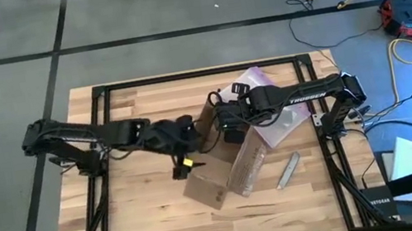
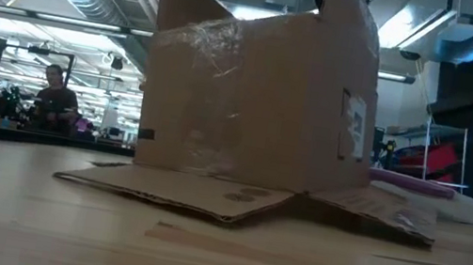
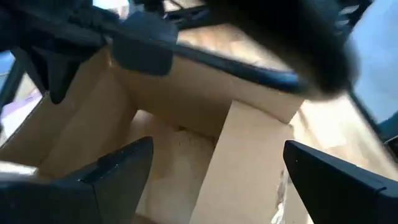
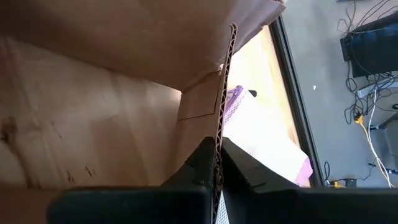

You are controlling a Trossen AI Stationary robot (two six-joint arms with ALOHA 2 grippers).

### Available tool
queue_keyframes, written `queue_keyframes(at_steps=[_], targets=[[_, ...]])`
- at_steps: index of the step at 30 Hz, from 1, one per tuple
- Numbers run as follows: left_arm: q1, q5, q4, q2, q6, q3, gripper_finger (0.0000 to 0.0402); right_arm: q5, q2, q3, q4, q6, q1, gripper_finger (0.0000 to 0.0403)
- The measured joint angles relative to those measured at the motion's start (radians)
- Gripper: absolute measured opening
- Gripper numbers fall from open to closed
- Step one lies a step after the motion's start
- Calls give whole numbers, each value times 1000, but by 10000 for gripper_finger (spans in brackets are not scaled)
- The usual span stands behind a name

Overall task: Unpack boxes
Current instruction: Break down the cardboard box using a cutter until it is fully flat

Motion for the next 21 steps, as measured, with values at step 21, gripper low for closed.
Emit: queue_keyframes(at_steps=[21], targets=[[75, 137, 2, 186, 146, 1, 347, 0, 0, -2, 21, -5, -1, 0]])
